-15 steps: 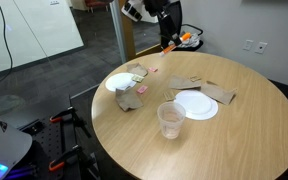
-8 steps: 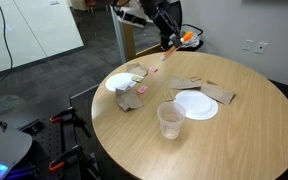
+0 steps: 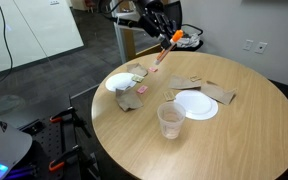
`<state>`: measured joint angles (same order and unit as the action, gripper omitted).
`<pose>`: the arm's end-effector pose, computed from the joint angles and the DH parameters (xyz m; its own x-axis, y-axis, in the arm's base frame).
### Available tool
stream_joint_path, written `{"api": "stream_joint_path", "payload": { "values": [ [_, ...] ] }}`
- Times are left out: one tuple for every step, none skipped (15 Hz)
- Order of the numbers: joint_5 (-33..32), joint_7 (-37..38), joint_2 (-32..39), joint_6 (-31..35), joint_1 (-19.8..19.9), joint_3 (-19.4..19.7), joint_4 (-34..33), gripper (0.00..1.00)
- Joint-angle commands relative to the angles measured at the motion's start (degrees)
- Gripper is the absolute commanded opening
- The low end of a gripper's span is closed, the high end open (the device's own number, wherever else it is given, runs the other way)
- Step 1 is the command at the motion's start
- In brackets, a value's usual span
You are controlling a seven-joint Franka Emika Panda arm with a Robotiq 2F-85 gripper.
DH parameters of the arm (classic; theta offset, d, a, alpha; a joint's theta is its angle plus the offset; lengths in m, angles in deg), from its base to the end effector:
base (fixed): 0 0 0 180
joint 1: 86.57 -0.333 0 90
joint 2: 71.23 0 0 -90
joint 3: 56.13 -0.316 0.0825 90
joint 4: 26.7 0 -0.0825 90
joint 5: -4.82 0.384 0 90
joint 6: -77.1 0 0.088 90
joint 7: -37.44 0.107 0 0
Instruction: Put the marker in the cup
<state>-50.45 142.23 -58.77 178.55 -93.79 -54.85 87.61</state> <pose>0.5664 -0.0129 0.3561 0.3178 -0.5588 0.7660 -0.9439 -0.1096 0.3116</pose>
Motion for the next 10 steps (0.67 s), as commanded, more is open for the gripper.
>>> {"api": "stream_joint_path", "payload": {
  "values": [
    [-0.7, 6.8, 0.7, -4.2, 0.6, -0.5, -0.5, 0.05],
    [-0.8, 8.6, 1.0, -4.2, 0.8, -0.5, -0.6, 0.05],
    [-0.8, 10.2, 1.4, -4.3, 1.0, -0.4, -0.7, 0.05],
    [-1.0, 11.9, 1.9, -4.1, 1.2, -0.3, -0.9, 0.05],
    [-1.1, 13.3, 2.3, -4.1, 1.4, -0.2, -1.1, 0.05],
    [-1.4, 14.8, 2.9, -4.0, 1.6, -0.1, -1.3, 0.05],
    [-1.7, 16.0, 3.4, -4.0, 1.8, 0.0, -1.5, 0.05],
    [-2.2, 17.4, 4.1, -4.0, 2.0, 0.2, -1.8, 0.05],
    [-2.6, 18.6, 4.5, -4.1, 2.2, 0.3, -2.0, 0.05],
    [-3.0, 19.7, 5.2, -4.2, 2.5, 0.5, -2.3, 0.05]
  ]
}}
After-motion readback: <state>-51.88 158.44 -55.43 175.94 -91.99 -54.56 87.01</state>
